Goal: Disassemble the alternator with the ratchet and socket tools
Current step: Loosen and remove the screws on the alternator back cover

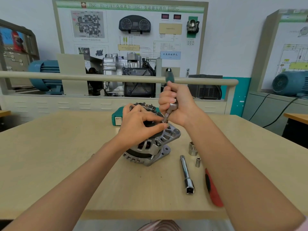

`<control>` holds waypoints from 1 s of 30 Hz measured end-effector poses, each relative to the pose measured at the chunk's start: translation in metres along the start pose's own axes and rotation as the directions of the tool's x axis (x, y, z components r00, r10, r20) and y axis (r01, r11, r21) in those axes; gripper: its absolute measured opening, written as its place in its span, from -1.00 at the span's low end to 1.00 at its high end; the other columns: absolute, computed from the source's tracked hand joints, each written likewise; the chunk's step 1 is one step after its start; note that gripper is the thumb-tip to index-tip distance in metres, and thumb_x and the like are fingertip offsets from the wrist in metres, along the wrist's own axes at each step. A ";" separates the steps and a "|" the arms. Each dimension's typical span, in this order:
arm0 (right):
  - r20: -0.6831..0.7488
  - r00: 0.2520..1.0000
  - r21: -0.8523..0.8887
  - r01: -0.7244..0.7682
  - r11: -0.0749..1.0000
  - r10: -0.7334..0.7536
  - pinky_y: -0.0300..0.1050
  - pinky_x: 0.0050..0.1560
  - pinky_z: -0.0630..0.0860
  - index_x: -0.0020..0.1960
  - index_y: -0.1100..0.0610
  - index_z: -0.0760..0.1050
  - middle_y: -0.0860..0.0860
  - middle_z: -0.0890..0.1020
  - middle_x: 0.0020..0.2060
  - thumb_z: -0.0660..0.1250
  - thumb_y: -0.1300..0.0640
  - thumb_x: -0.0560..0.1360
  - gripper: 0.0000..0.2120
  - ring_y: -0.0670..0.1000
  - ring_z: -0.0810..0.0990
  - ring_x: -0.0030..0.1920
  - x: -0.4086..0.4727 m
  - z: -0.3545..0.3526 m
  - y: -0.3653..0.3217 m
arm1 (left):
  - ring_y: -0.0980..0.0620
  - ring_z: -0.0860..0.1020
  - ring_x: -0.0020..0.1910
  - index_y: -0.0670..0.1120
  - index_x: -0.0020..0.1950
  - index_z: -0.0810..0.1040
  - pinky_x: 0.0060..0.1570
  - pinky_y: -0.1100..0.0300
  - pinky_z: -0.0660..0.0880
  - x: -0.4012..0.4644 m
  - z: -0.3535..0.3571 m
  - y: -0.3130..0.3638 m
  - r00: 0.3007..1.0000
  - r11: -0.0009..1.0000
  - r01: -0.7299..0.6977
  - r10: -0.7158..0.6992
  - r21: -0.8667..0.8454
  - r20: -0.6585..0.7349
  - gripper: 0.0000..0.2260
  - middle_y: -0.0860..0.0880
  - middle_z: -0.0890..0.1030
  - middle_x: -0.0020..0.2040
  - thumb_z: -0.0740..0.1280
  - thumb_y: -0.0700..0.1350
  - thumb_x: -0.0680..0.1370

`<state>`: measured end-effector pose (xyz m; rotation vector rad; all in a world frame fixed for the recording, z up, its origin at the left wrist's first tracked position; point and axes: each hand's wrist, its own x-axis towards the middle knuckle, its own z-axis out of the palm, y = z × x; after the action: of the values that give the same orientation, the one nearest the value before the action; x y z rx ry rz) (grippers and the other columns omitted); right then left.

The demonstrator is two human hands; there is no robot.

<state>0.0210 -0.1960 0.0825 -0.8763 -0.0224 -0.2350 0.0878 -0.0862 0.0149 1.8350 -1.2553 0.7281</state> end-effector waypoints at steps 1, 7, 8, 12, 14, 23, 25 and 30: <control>0.058 0.996 -0.041 -0.065 0.997 0.067 -0.37 -0.70 0.16 -0.35 0.07 0.26 -0.13 0.24 -0.67 0.09 0.04 0.62 -0.64 -0.17 0.21 -0.72 0.000 -0.001 -0.004 | 0.09 0.39 -0.11 0.27 -0.07 0.57 0.13 0.42 -0.02 0.000 -0.001 0.001 1.000 1.000 0.004 -0.004 -0.003 0.004 -0.87 0.27 0.61 -0.16 0.43 0.11 0.40; 0.182 0.955 -0.121 -0.215 0.969 0.235 -0.36 -0.73 0.15 -0.33 0.07 0.25 -0.11 0.24 -0.68 0.08 0.03 0.61 -0.66 -0.17 0.20 -0.73 0.003 0.004 -0.008 | 0.07 0.40 -0.09 0.30 -0.13 0.53 0.15 0.46 -0.08 0.001 -0.005 0.002 0.998 1.000 0.011 -0.011 -0.003 0.061 -0.91 0.32 0.56 -0.19 0.40 0.09 0.43; 0.153 0.967 -0.116 -0.186 0.976 0.202 -0.36 -0.72 0.15 -0.33 0.07 0.25 -0.12 0.24 -0.68 0.09 0.03 0.61 -0.66 -0.18 0.20 -0.72 0.002 0.005 -0.006 | 0.07 0.40 -0.09 0.29 -0.14 0.54 0.16 0.45 -0.09 0.002 -0.004 0.002 0.998 1.000 0.008 -0.007 -0.013 0.064 -0.91 0.34 0.55 -0.20 0.40 0.09 0.43; -0.099 0.985 -0.047 0.138 0.989 -0.142 -0.36 -0.68 0.22 -0.29 0.07 0.29 -0.12 0.28 -0.66 0.11 0.03 0.62 -0.68 -0.16 0.24 -0.70 -0.002 0.011 0.013 | 0.09 0.38 -0.11 0.19 -0.09 0.63 0.19 0.40 -0.07 0.001 -0.003 -0.003 0.999 1.000 -0.018 0.018 -0.014 0.037 -0.91 0.29 0.59 -0.19 0.38 0.10 0.42; -0.302 0.874 0.057 0.415 0.908 -0.380 -0.34 -0.63 0.28 -0.24 0.12 0.26 -0.06 0.30 -0.59 0.06 0.06 0.64 -0.70 -0.13 0.26 -0.67 -0.002 0.014 0.024 | 0.07 0.38 -0.12 0.13 -0.06 0.66 0.19 0.32 -0.03 0.001 -0.002 -0.002 1.000 1.000 -0.022 0.022 -0.004 0.007 -0.87 0.23 0.62 -0.16 0.40 0.07 0.43; -0.178 0.967 0.029 0.191 0.981 -0.183 -0.39 -0.64 0.22 -0.32 0.05 0.23 -0.14 0.25 -0.68 0.07 0.03 0.62 -0.66 -0.14 0.22 -0.70 -0.006 0.009 0.013 | 0.25 0.33 -0.15 0.23 -0.17 0.59 0.16 0.27 0.02 0.000 0.002 -0.003 0.999 1.000 0.000 0.000 -0.003 -0.035 -0.92 0.26 0.51 -0.30 0.44 0.11 0.37; -0.049 0.998 -0.099 0.027 0.995 -0.032 -0.38 -0.67 0.17 -0.36 0.05 0.24 -0.14 0.24 -0.67 0.08 0.02 0.61 -0.63 -0.15 0.20 -0.71 -0.004 0.009 0.006 | 0.29 0.32 -0.14 0.23 -0.19 0.57 0.22 0.25 0.00 0.000 0.001 -0.004 1.000 1.000 0.007 -0.007 -0.023 0.000 -0.92 0.19 0.54 -0.28 0.44 0.12 0.38; 0.175 0.958 -0.244 -0.181 0.953 0.227 -0.36 -0.71 0.15 -0.34 0.06 0.25 -0.13 0.24 -0.67 0.08 0.02 0.61 -0.65 -0.19 0.20 -0.71 0.001 0.012 -0.001 | 0.23 0.33 -0.16 0.29 -0.27 0.53 0.17 0.37 -0.03 0.001 -0.005 -0.003 0.998 0.999 -0.036 0.038 -0.040 0.052 -0.93 0.13 0.52 -0.33 0.38 0.17 0.41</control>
<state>0.0227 -0.1878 0.0912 -1.1195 -0.0938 0.0492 0.0910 -0.0820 0.0169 1.8144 -1.3313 0.6748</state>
